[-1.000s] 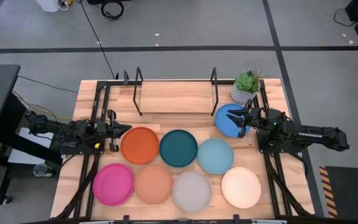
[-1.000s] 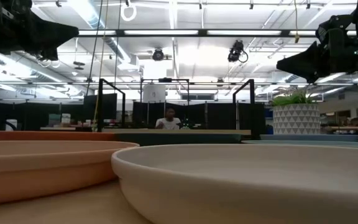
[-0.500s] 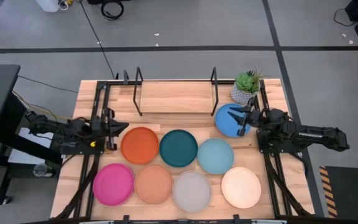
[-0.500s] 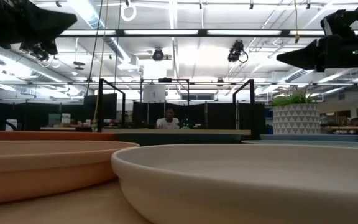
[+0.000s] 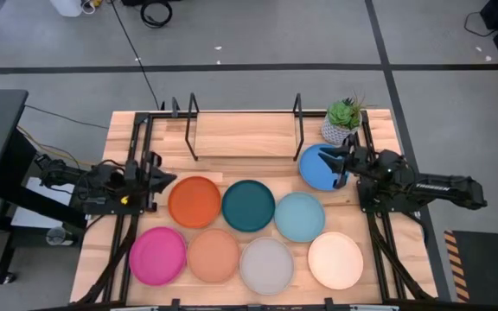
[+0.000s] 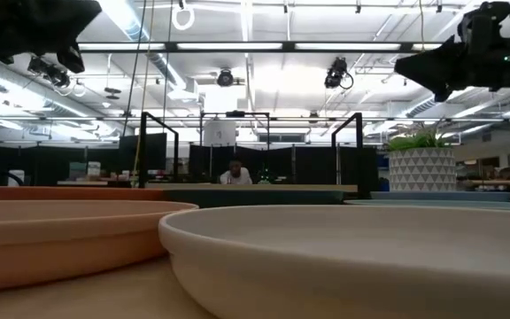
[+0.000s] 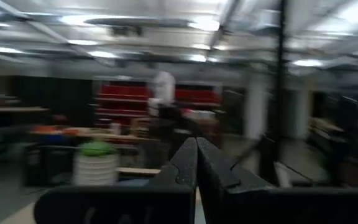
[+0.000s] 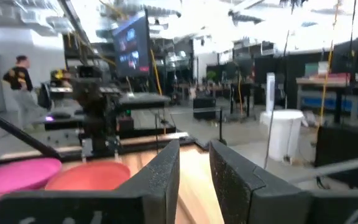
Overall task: Place and stack plates onto a shelf
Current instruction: Put the light blue plate on the shelf
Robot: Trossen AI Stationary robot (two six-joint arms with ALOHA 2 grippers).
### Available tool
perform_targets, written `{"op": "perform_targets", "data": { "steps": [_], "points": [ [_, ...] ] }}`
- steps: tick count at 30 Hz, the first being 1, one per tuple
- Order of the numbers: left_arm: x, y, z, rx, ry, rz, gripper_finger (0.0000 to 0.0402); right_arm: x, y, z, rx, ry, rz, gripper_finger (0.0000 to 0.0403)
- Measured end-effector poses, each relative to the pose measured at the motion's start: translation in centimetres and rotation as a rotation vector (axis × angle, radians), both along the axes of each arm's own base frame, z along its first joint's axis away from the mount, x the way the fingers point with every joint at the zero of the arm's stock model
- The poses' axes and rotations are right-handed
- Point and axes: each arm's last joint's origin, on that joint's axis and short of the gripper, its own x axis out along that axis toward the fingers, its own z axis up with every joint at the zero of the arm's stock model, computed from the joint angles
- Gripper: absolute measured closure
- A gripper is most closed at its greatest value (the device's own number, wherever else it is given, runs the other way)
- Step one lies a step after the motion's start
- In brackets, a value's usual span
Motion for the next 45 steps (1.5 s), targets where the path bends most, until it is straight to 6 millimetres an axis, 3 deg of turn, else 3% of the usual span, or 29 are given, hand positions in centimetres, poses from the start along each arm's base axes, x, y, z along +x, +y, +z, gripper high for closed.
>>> {"op": "perform_targets", "data": {
  "steps": [5,15,23,32,39,45],
  "points": [
    [-0.1,-0.1,0.2,0.009,-0.019,-0.032,0.0392,0.9,-0.4,0.1,0.010,0.143,-0.060,0.0336],
    [0.3,-0.3,0.2,0.078,-0.015,-0.040,0.0392,4.8,0.7,-0.1,0.077,0.420,0.132,0.0347],
    [1.2,-0.5,-0.1,0.064,0.034,-0.051,0.0392,8.4,2.0,0.4,0.067,0.857,0.087,0.0343],
    [2.1,-0.6,-1.0,0.101,0.138,0.002,0.0392,10.7,3.1,0.2,0.213,1.386,-0.068,0.0278],
    [2.5,-0.7,-1.5,0.101,0.191,-0.001,0.0392,11.2,3.5,-2.3,0.399,1.568,-0.111,0.0215],
    [2.8,-0.8,-1.8,0.048,0.223,-0.019,0.0392,10.7,4.1,-3.5,0.402,1.673,-0.242,0.0213]
  ]
}}
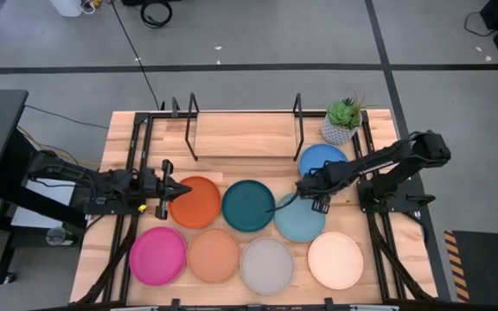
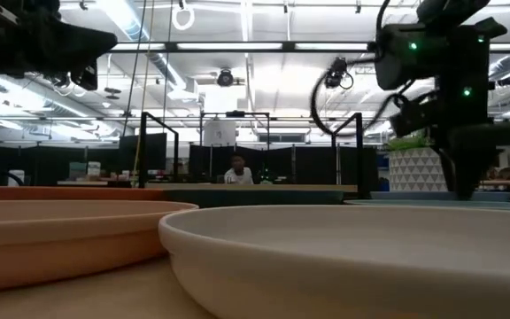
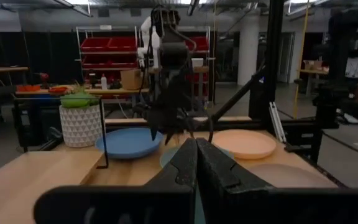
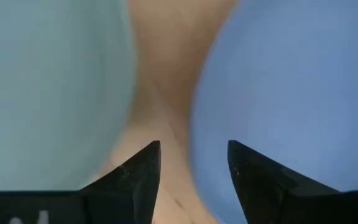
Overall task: Place and stack plates onto a shelf
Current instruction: Put the light blue plate on the shelf
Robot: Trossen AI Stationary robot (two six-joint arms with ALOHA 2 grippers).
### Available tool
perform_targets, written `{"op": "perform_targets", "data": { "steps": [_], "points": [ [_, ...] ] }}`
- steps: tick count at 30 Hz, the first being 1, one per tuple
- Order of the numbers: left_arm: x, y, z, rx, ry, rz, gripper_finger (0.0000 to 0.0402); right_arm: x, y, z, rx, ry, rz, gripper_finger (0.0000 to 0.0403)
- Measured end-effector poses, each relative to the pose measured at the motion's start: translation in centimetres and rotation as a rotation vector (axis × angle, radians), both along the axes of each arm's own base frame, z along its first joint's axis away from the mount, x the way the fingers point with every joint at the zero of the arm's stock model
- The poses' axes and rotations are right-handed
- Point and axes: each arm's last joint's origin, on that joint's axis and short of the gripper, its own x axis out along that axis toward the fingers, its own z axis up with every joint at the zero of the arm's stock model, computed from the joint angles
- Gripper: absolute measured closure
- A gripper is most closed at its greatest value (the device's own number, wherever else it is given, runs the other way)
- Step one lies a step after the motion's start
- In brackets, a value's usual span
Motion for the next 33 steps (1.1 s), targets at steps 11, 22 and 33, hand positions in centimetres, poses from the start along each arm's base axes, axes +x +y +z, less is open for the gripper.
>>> {"op": "perform_targets", "data": {
  "steps": [11,22,33],
  "points": [
    [-0.1,0.0,0.5,0.031,-0.046,0.009,0.0392,-1.2,0.0,-2.0,-0.103,0.100,0.036,0.0287],
    [0.0,0.0,0.3,0.030,-0.026,0.008,0.0392,-1.2,0.2,-1.8,-0.042,0.112,0.007,0.0380],
    [0.0,0.0,0.2,0.029,-0.015,0.007,0.0392,2.6,3.0,4.3,0.107,-0.007,0.047,0.0379]
  ]
}}
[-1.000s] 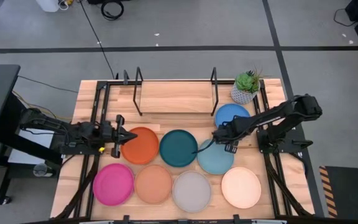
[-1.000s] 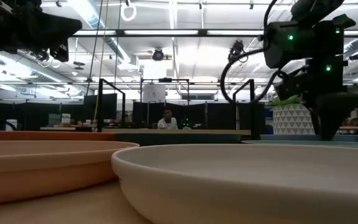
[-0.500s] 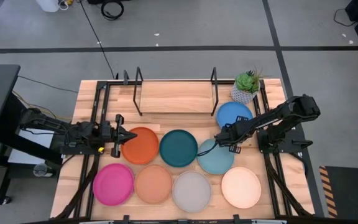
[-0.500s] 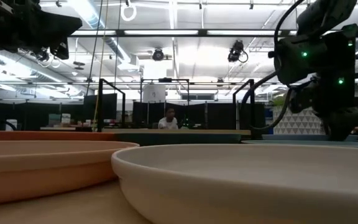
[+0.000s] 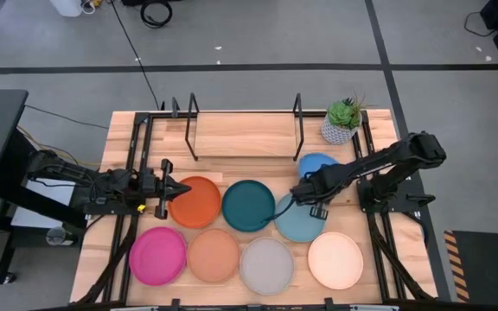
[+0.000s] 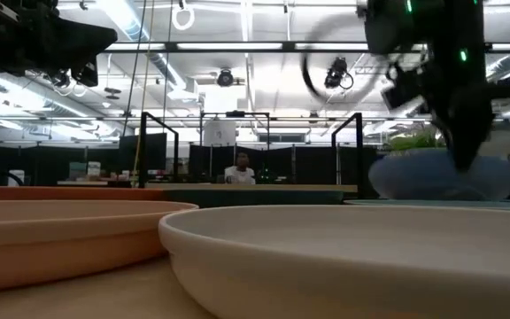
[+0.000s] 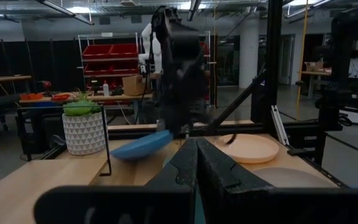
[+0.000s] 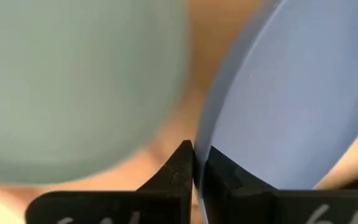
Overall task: Place and stack plates onto a shelf
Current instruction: Put the light blue plate on the shelf
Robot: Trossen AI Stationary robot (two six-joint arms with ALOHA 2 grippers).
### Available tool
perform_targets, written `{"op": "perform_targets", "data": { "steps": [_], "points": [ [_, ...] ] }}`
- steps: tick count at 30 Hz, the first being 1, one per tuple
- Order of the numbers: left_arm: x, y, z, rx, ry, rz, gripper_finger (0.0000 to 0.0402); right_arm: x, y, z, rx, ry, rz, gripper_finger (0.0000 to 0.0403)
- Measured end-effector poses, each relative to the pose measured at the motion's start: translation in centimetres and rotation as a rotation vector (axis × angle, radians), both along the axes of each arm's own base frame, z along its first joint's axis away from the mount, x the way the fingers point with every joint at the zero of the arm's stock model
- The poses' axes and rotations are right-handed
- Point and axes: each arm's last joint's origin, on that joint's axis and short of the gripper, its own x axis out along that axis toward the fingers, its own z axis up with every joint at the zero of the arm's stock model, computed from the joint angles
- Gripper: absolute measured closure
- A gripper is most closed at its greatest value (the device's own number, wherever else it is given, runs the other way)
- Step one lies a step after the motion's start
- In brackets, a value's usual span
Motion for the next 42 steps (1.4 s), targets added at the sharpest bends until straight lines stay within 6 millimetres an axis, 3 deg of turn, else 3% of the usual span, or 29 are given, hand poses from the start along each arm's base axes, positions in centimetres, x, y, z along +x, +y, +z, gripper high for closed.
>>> {"op": "perform_targets", "data": {
  "steps": [7,10,16,19,28,32,42],
  "points": [
    [0.0,0.0,0.0,0.000,0.000,0.000,0.0392,2.6,3.2,5.6,0.090,-0.214,0.206,0.0379],
    [0.0,0.0,0.0,0.000,0.000,0.000,0.0392,3.7,3.8,7.5,0.047,-0.326,0.345,0.0379],
    [0.0,0.0,0.0,0.000,0.000,0.000,0.0392,6.0,2.0,9.2,-0.215,-0.494,0.483,0.0379],
    [0.0,0.0,0.0,0.000,0.000,0.000,0.0392,7.2,0.1,8.8,-0.290,-0.476,0.508,0.0379],
    [0.0,0.0,-0.1,0.001,0.006,0.000,0.0392,11.0,-6.6,3.5,-0.333,-0.222,0.535,0.0378],
    [0.0,0.0,-0.1,0.001,0.006,0.000,0.0392,12.1,-9.0,2.4,-0.328,-0.105,0.488,0.0378],
    [0.0,0.0,-0.2,-0.020,0.021,-0.004,0.0392,12.7,-11.6,0.2,-0.303,0.045,0.422,0.0377]
  ]
}}
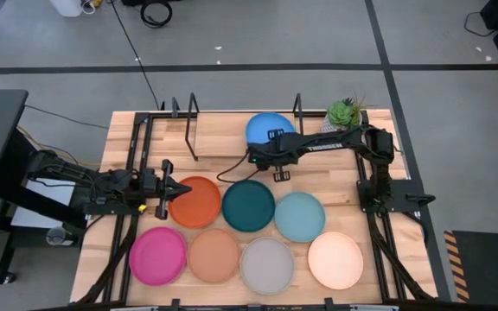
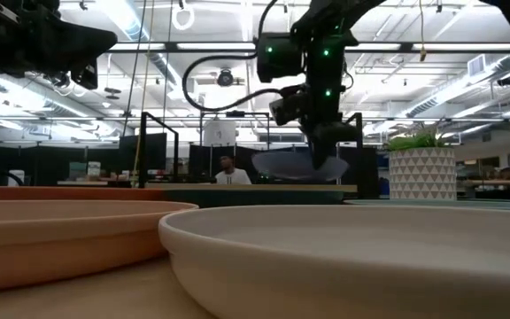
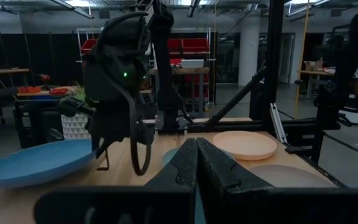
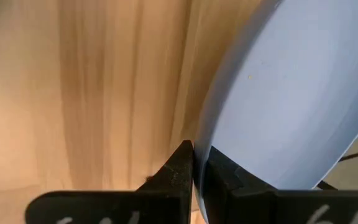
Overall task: Place and stack plates onto a shelf
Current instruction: Put the light blue plate on the shelf, then stack the dark green plate on top of the light blue plate
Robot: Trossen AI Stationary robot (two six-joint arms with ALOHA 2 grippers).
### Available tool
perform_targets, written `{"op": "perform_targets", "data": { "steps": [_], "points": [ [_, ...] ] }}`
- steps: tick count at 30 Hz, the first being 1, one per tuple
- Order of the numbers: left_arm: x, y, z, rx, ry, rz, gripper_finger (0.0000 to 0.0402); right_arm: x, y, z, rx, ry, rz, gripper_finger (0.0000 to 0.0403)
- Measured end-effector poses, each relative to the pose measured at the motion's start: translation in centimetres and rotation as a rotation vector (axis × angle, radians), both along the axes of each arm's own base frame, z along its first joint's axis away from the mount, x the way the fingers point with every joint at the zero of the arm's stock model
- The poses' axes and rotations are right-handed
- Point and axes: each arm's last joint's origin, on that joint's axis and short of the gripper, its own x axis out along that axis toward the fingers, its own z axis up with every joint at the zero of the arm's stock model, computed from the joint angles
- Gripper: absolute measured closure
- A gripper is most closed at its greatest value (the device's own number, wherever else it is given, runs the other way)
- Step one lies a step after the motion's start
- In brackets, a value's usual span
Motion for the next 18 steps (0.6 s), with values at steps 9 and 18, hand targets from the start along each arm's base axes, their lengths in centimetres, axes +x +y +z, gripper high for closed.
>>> {"op": "perform_targets", "data": {
  "steps": [9,18],
  "points": [
    [0.0,0.0,-0.1,-0.016,0.007,-0.003,0.0392,-0.3,-0.1,0.1,0.022,0.002,-0.028,0.0344],
    [0.0,0.0,-0.1,-0.016,0.007,-0.003,0.0392,-0.2,2.7,1.9,0.040,0.006,-0.054,0.0268]
  ]
}}
